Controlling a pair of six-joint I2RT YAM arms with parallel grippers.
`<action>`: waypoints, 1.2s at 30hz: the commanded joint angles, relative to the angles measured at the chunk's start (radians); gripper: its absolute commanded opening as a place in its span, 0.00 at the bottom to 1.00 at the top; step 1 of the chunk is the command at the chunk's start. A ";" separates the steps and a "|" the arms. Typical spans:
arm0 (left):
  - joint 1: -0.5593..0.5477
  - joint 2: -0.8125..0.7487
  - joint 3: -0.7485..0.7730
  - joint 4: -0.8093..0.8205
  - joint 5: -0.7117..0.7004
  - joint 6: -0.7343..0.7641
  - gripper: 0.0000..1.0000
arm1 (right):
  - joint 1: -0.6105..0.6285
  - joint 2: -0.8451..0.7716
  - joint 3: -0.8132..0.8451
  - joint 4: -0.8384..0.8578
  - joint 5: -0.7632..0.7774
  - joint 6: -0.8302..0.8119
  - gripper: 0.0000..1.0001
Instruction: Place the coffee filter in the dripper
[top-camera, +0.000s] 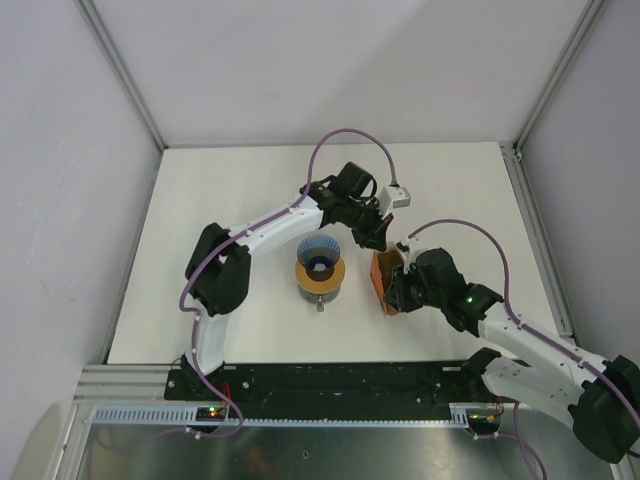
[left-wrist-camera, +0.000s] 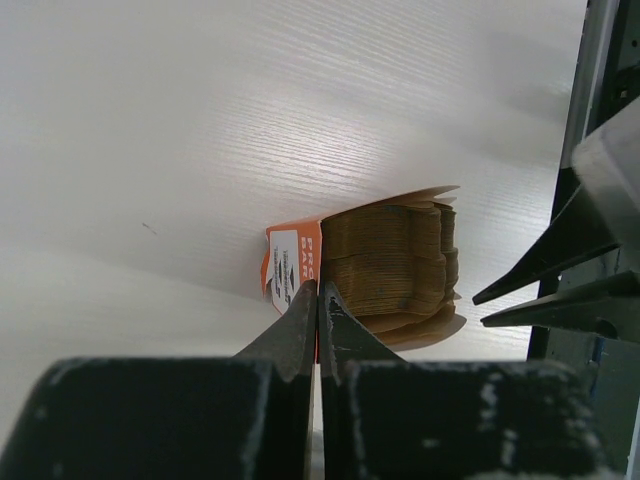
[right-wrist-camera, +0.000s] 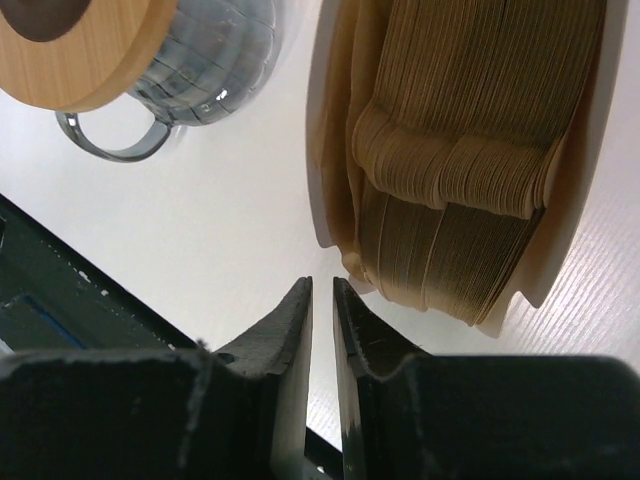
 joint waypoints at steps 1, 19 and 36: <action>0.000 -0.050 -0.012 -0.029 0.020 0.012 0.00 | 0.010 0.013 -0.013 0.043 0.029 0.022 0.19; 0.000 -0.056 -0.012 -0.029 0.026 0.006 0.00 | -0.018 0.058 -0.012 0.110 -0.036 0.018 0.18; -0.001 -0.059 -0.012 -0.028 0.024 0.016 0.00 | -0.080 0.054 -0.012 0.040 -0.027 -0.030 0.17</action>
